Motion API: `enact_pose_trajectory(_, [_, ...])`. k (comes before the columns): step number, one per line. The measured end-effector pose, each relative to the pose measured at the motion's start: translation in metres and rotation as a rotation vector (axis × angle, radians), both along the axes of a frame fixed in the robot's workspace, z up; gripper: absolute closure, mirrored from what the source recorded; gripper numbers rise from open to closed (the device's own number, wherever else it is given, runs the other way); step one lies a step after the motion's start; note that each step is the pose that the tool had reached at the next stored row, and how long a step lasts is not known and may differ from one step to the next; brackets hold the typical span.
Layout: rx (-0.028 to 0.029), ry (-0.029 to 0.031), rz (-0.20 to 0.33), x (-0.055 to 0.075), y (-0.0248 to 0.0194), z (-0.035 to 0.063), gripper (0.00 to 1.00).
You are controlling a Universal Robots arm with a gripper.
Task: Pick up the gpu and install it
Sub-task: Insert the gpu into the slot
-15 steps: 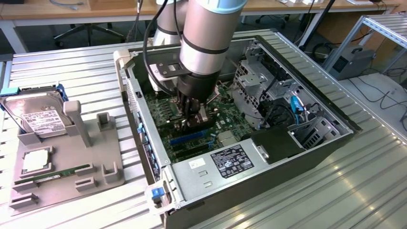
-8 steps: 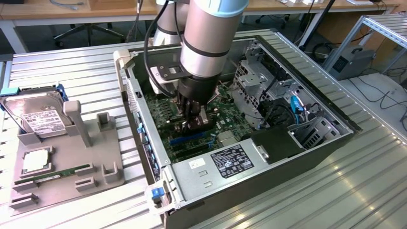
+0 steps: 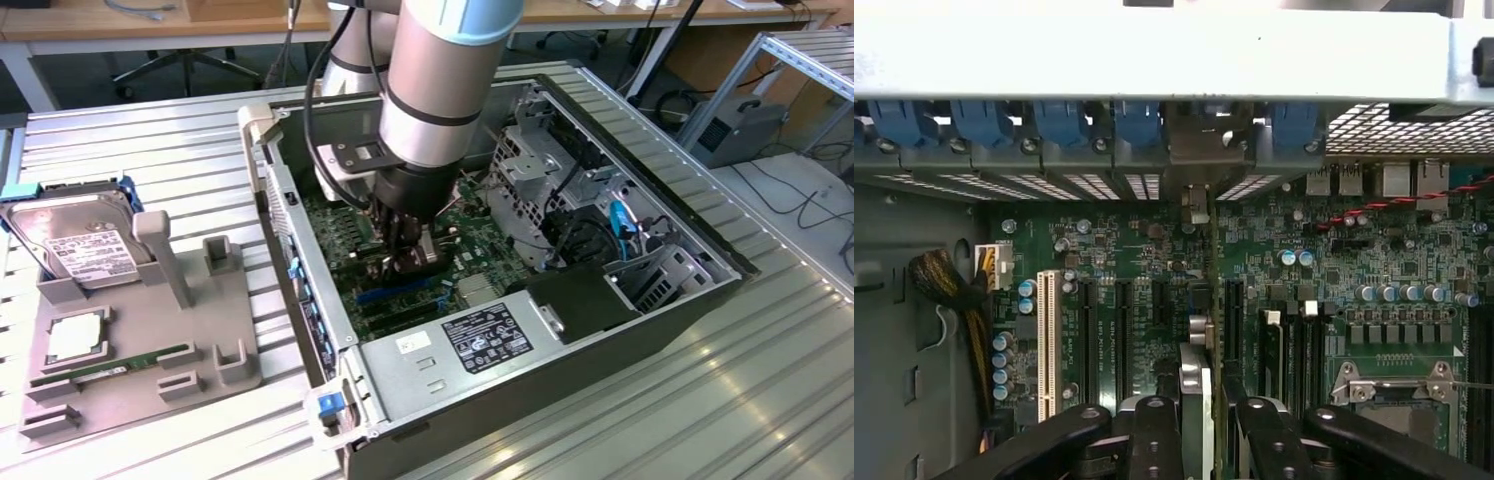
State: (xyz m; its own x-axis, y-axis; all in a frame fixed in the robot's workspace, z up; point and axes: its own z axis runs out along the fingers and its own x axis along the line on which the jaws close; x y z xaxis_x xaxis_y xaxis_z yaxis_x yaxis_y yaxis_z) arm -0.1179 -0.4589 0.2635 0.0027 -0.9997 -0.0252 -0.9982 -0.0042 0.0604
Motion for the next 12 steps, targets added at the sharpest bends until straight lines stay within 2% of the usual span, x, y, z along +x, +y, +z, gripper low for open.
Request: enact_pose_trajectory(12, [0.0001,0.0001,-0.003,-0.0003,0.0043,-0.0026,0.73])
